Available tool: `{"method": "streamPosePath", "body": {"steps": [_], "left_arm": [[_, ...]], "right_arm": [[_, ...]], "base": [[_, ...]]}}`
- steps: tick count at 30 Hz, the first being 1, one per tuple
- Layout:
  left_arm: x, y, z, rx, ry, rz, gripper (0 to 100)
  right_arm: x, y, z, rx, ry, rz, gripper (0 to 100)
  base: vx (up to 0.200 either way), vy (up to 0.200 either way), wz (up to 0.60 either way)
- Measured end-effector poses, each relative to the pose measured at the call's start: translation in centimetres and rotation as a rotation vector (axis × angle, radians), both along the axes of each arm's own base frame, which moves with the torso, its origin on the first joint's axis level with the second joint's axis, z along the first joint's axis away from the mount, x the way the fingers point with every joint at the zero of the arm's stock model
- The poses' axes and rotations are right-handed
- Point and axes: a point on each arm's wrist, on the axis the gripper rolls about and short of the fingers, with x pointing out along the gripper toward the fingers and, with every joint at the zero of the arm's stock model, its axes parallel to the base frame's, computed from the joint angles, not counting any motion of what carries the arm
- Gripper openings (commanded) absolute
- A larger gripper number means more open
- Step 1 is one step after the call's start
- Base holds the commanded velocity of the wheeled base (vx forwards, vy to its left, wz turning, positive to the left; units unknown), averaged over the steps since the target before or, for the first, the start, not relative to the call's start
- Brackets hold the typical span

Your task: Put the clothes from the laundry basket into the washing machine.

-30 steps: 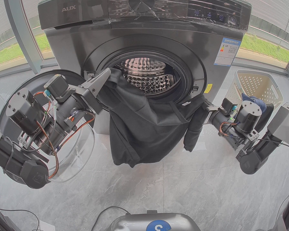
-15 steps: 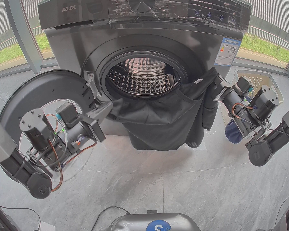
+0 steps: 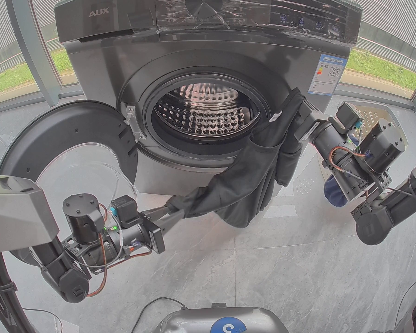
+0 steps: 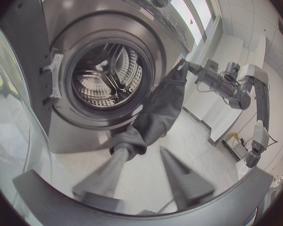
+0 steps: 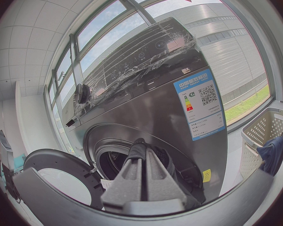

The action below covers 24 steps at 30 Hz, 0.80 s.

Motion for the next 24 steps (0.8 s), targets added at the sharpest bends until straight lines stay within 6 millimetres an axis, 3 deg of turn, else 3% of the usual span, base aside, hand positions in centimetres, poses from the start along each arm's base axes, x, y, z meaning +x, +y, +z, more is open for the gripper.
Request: {"method": "streamPosePath", "body": {"steps": [13,24], "left_arm": [[-0.3,-3.1,-3.8,0.067,0.086,-0.093,100],[3.0,-6.0,-2.6,-0.013,-0.035,-0.109,100]], "right_arm": [[-0.5,0.9,-0.1,0.000,0.003,0.032,0],[-0.8,1.3,-0.2,-0.002,0.008,0.045,0]], "base": [[0.000,0.000,0.00],[0.000,0.000,0.00]]}}
